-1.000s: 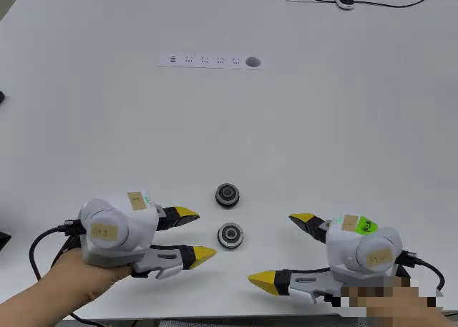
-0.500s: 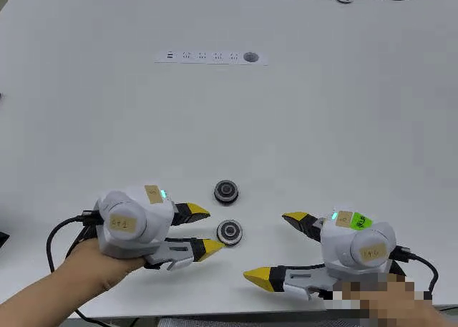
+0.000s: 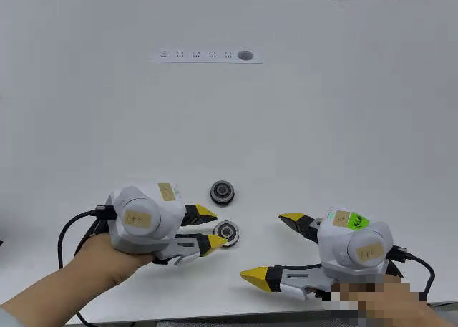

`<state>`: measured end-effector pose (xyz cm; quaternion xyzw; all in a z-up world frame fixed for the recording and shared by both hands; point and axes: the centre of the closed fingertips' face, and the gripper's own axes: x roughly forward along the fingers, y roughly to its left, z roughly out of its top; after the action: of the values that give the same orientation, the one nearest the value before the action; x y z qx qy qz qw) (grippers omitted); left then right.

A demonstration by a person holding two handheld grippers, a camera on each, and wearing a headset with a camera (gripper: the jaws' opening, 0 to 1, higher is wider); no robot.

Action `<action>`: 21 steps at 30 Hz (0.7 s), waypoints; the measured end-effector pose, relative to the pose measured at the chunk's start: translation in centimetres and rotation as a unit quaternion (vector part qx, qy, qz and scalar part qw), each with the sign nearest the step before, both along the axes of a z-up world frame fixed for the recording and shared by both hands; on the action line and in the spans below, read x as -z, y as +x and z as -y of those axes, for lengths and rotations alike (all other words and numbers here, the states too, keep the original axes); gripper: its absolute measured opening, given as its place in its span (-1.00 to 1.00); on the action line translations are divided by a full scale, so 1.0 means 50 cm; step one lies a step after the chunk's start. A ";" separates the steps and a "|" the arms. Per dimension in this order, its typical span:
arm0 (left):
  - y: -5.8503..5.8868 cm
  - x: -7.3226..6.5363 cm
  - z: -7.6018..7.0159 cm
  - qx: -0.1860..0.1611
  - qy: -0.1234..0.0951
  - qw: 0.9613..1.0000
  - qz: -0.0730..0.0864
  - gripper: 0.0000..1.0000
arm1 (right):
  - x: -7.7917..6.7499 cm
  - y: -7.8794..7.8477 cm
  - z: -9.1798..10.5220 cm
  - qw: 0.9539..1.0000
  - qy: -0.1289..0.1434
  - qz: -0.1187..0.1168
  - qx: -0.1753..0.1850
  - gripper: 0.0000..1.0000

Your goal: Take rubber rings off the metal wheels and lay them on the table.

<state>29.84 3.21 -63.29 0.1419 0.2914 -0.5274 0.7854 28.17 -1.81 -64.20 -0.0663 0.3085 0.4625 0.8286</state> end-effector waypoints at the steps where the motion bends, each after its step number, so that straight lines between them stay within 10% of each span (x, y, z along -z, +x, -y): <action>1: 0.000 0.001 0.002 0.002 0.001 1.000 0.000 -0.52 | 0.000 0.000 -0.001 1.000 0.001 0.000 0.000 0.52; 21: 0.005 0.024 0.019 0.029 0.031 0.999 0.006 -0.64 | 0.004 0.005 0.002 1.000 0.009 -0.006 0.010 0.51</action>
<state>30.10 2.26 -64.49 0.1780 0.2988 -0.5394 0.7668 28.40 -1.88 -64.40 -0.0527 0.3101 0.4570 0.8320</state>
